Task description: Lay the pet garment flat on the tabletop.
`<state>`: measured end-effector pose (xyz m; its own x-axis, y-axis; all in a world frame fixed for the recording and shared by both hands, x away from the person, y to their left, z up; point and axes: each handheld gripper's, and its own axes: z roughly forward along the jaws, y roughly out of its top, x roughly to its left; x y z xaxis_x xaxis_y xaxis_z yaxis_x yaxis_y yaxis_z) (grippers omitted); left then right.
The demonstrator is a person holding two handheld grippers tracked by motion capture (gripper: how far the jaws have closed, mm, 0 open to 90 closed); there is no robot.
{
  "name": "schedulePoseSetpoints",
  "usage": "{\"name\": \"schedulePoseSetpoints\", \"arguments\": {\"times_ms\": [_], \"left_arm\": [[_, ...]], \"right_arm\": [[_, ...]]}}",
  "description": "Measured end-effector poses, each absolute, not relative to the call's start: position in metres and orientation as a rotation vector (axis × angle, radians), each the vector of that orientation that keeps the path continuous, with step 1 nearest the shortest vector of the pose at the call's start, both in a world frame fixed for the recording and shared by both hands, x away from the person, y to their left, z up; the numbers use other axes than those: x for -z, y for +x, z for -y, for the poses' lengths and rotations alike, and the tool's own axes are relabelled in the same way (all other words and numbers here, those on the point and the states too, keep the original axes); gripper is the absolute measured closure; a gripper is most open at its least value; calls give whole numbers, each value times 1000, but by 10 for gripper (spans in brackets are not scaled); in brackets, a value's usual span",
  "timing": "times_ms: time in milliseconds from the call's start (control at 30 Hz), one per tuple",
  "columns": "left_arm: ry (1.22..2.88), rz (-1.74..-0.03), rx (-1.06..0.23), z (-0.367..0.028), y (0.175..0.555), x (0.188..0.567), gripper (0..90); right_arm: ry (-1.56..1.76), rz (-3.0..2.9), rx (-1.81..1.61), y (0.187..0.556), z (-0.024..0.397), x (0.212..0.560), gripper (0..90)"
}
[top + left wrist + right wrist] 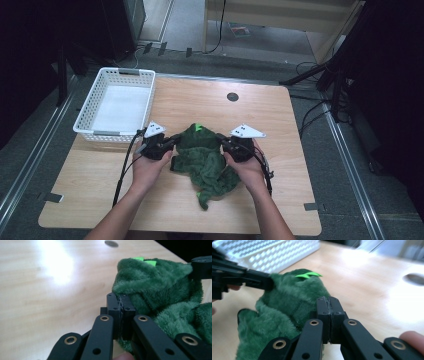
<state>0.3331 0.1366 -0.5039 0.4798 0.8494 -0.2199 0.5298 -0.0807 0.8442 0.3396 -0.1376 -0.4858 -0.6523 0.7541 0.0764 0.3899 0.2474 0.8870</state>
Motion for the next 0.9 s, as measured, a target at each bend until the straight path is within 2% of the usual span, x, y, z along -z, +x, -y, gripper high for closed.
{"name": "schedulePoseSetpoints", "arguments": {"times_ms": [133,167,233,367,567,733,800,900], "left_arm": [[1783,-1217,-432,-127,354,509,852],[1814,-1260,-409,-123,367,519,787],[1813,-1301,-395,-123,374,525,714],[1788,-1292,-368,-120,378,527,624],[1756,-1266,-345,-99,390,525,635],[1839,-1287,-290,-87,395,533,647],[1883,-1305,-305,-87,395,537,596],[1910,-1293,-327,-85,393,539,602]], "right_arm": [[1123,-2137,-1307,354,145,495,883],[1233,-2167,-1203,366,150,510,838],[1366,-2166,-1120,376,158,524,799],[1378,-2125,-1266,376,170,519,735],[1387,-2151,-1251,392,153,512,778],[1462,-2249,-1178,402,140,526,704],[1463,-2270,-1108,399,135,530,661],[1455,-2279,-1073,397,135,532,667]]}}
